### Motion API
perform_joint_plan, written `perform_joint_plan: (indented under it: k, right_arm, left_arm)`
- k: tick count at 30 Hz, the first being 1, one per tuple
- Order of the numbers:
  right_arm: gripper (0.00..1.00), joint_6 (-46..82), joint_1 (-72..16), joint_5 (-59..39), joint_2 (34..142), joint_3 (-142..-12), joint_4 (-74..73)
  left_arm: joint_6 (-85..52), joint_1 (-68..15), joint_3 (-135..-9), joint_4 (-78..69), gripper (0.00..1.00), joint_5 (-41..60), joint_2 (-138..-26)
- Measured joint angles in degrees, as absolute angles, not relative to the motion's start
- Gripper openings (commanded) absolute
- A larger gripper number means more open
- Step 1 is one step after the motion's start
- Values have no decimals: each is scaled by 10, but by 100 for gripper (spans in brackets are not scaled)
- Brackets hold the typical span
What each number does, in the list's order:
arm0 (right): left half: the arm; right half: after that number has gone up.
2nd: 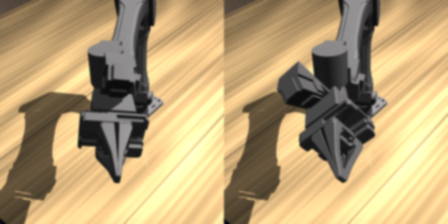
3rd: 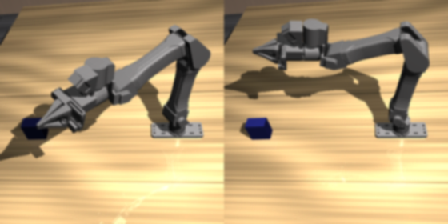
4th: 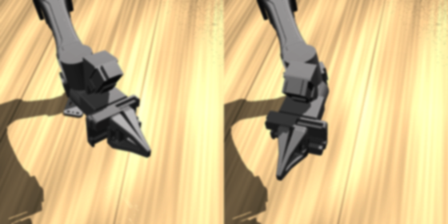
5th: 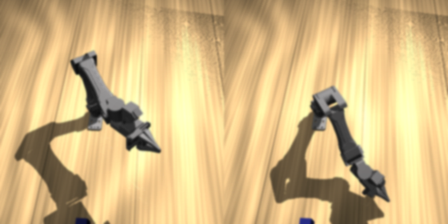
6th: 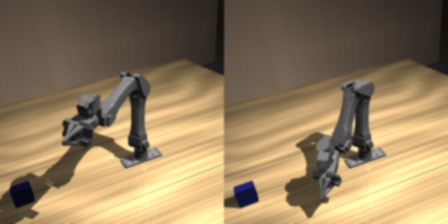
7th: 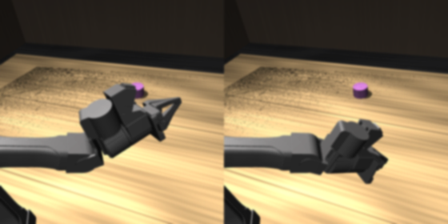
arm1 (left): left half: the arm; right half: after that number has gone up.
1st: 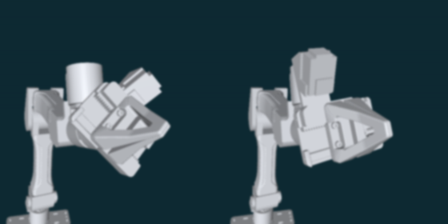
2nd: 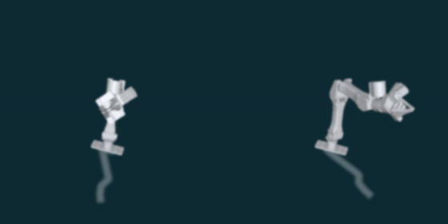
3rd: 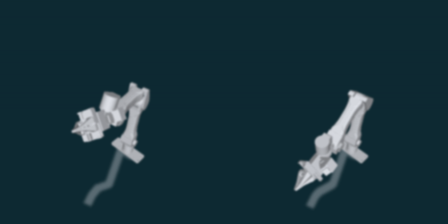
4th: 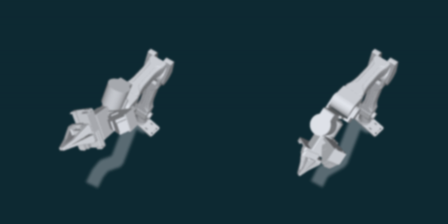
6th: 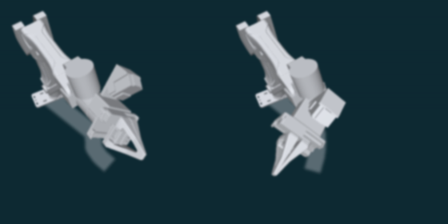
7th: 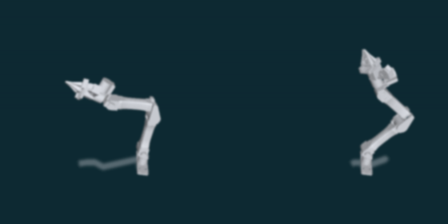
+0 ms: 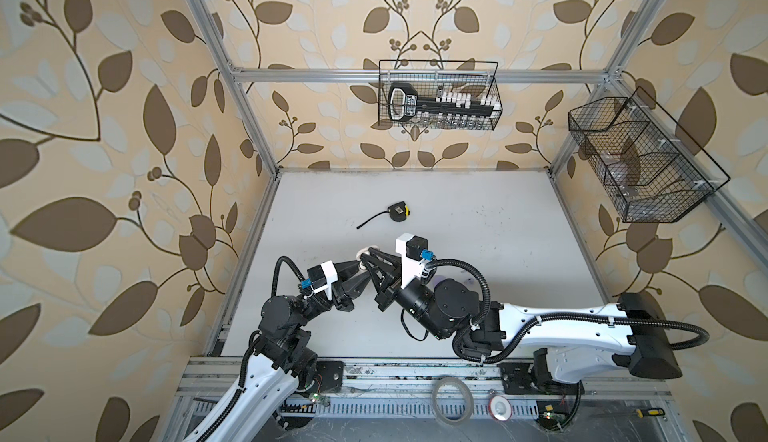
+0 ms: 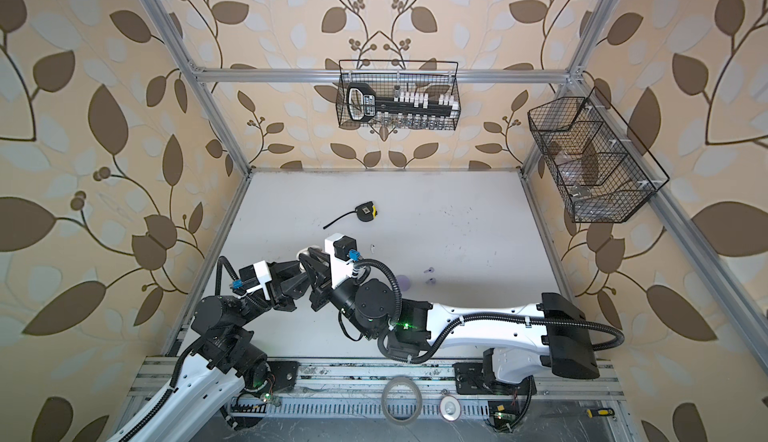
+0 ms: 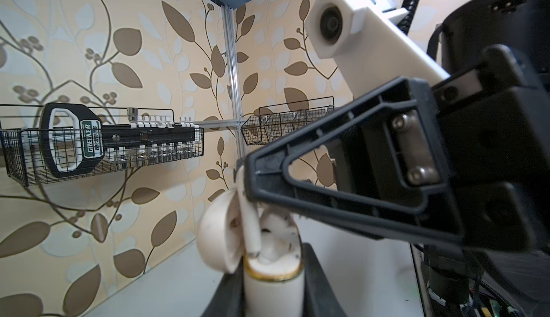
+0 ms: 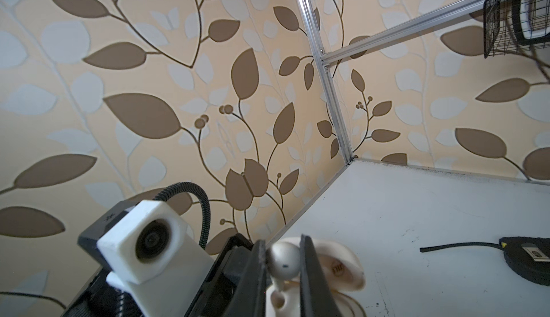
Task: Insert the wireless bluetooth earbuds into the charging case
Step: 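Lower the earbud into the empty slot of the cream case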
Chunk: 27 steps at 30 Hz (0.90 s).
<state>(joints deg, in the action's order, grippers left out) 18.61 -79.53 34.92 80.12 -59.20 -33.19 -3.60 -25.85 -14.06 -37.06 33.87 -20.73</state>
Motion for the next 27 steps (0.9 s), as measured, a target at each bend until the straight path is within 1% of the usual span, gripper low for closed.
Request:
perform_joint_plan:
  k: [27]
  right_arm:
    - [0, 186, -795, 341, 801, -584, -336]
  left_arm:
    - [-44, -258, -141, -356, 0, 333, -202]
